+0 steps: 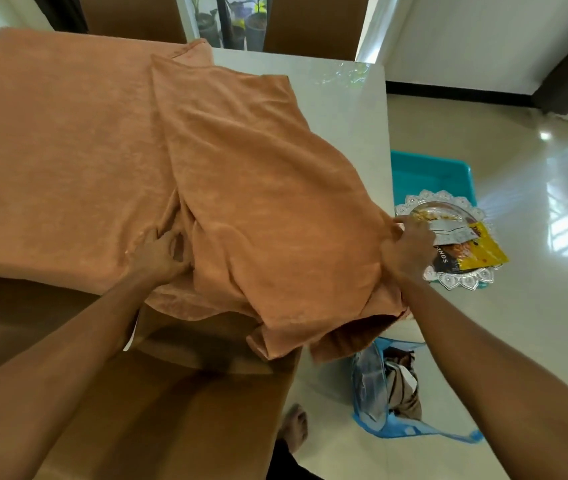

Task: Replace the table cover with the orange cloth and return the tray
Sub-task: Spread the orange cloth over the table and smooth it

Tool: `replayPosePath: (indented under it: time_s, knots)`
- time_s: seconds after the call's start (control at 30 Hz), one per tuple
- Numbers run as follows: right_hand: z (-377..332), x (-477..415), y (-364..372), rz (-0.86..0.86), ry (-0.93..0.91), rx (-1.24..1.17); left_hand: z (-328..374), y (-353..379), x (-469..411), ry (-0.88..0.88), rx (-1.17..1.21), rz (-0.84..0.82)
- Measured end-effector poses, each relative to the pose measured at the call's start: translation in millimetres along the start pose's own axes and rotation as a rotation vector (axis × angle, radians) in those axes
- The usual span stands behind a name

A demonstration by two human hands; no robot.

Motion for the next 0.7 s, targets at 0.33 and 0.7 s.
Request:
replayPosePath:
  time_s: [0.33, 0.7]
  knots:
    - [-46.3, 7.9, 66.0, -0.287, -0.224, 0.438, 68.6, 17.7, -6.2, 0.164, 0.150, 0.052]
    - [-50.6, -8.0, 27.9, -0.092, -0.177, 0.134, 95.6, -14.8, -19.3, 0.305, 0.303, 0.340]
Point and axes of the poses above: each hand's wrist, its own x-axis away from the middle knuckle, its own y-axis out of the palm, z = x × y, the point moved 9 cm from there along -x, towards the middle knuckle, and after that the axes turned 8 degrees about y, right-handed, at the moved point
